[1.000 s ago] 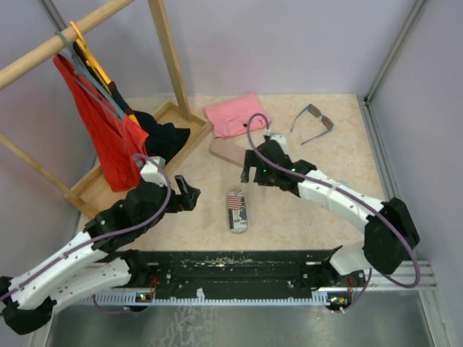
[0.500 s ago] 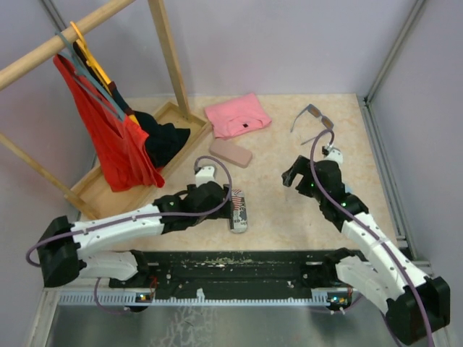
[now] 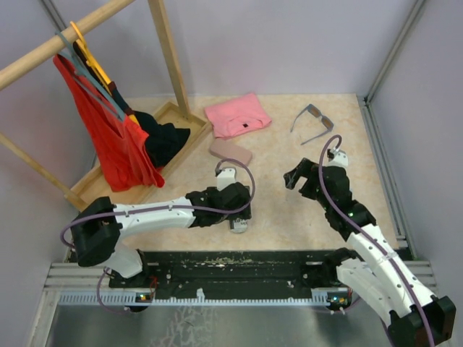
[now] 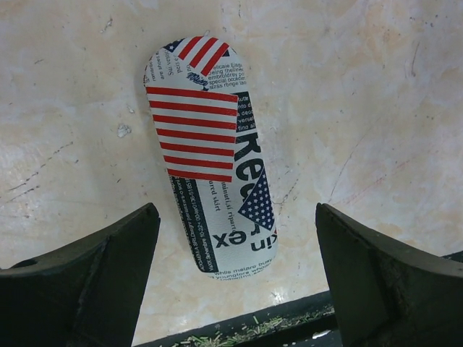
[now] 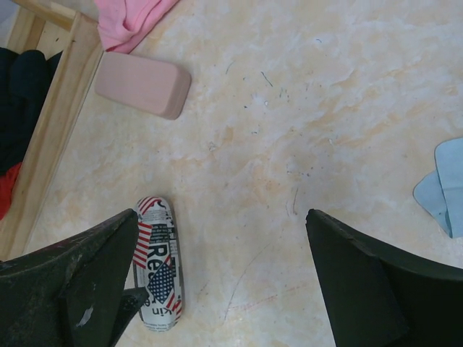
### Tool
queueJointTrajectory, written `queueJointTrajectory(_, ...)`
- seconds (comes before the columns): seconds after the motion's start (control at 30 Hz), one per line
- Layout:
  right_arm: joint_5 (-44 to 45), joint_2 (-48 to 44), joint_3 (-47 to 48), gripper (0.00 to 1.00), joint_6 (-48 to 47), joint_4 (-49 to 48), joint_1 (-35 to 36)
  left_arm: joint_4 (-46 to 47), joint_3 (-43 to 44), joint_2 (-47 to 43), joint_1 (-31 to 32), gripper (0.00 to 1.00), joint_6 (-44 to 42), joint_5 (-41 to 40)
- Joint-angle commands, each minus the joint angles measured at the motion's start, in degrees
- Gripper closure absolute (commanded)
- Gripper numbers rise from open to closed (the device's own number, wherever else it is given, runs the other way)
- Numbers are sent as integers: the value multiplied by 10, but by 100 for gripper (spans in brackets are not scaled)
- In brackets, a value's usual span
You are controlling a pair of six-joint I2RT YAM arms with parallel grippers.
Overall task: Organize the sunglasses
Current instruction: Open the sunglasses case at the center of the board.
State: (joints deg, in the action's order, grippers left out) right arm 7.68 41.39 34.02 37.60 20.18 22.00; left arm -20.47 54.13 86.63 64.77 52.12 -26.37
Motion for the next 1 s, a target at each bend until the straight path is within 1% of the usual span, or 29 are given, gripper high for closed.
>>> queueJointTrajectory(0.0, 1, -13, 2, 1, -5, -22, 0, 1, 27, 25, 3, 6, 24, -5)
queueJointTrajectory(0.17, -14, -28, -15, 1, -33, -39, 0, -12, 38, 52, 3, 6, 42, -11)
queueJointTrajectory(0.27, -19, -21, -1, 1, -61, -24, 0, -27, 46, 64, 3, 6, 53, -23)
queueJointTrajectory(0.53, -30, -10, 5, 3, -80, -22, 0, -13, 33, 73, -6, 7, 53, -32)
queueJointTrajectory(0.97, -49, -12, 1, 8, -83, -24, 0, 19, 24, 90, -30, 18, 20, -16)
